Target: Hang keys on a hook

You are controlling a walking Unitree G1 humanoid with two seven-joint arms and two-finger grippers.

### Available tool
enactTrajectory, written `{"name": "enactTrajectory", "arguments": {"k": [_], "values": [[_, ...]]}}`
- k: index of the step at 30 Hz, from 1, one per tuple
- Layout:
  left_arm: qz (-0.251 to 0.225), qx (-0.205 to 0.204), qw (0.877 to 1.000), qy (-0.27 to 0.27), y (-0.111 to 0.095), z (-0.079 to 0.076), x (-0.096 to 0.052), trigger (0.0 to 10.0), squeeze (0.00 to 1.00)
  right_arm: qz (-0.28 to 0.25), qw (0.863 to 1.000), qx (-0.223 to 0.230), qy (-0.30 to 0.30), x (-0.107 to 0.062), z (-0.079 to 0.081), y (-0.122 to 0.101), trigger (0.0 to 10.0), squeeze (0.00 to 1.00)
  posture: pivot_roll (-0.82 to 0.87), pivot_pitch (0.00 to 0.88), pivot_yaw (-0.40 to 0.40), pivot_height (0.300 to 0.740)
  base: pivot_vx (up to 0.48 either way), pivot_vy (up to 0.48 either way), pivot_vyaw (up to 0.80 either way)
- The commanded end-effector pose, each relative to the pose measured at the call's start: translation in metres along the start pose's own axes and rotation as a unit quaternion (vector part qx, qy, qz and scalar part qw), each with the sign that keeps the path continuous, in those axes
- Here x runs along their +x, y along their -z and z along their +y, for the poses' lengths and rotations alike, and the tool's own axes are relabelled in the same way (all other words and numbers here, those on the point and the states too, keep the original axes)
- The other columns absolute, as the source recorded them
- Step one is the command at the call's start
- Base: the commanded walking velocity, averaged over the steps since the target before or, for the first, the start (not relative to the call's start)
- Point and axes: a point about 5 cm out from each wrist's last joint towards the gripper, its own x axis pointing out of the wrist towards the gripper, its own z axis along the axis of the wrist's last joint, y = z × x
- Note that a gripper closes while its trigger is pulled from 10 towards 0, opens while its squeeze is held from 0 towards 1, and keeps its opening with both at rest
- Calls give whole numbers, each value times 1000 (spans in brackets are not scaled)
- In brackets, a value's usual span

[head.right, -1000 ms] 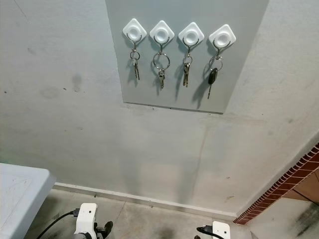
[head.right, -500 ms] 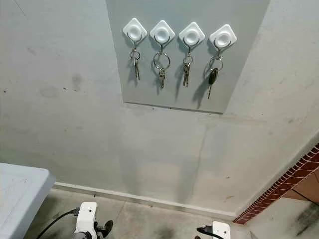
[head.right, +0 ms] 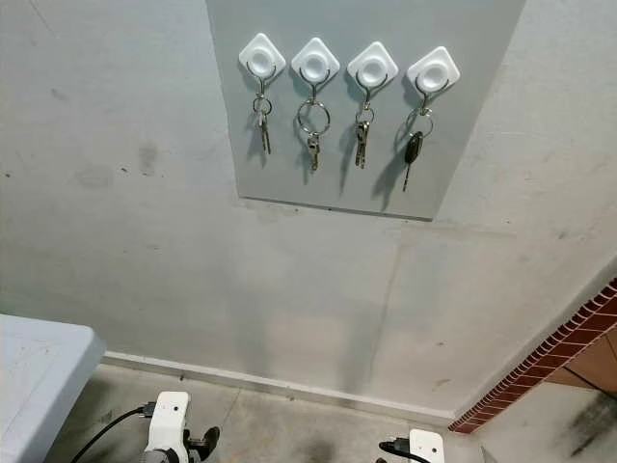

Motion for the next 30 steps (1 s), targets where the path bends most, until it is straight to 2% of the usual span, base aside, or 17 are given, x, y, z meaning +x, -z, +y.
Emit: {"name": "enactTrajectory", "arguments": {"k": [1, 30], "values": [[4, 6, 1000, 3, 1, 0, 0, 10000, 0, 8, 1000, 2, 2, -1, -1, 3, 10000, 0, -59, 0, 5, 740, 0, 0, 0], [3, 0, 1000, 4, 2, 0, 0, 10000, 0, 20, 1000, 9, 10, -3, -5, 9, 10000, 0, -61, 0, 3, 740, 0, 0, 0]]}}
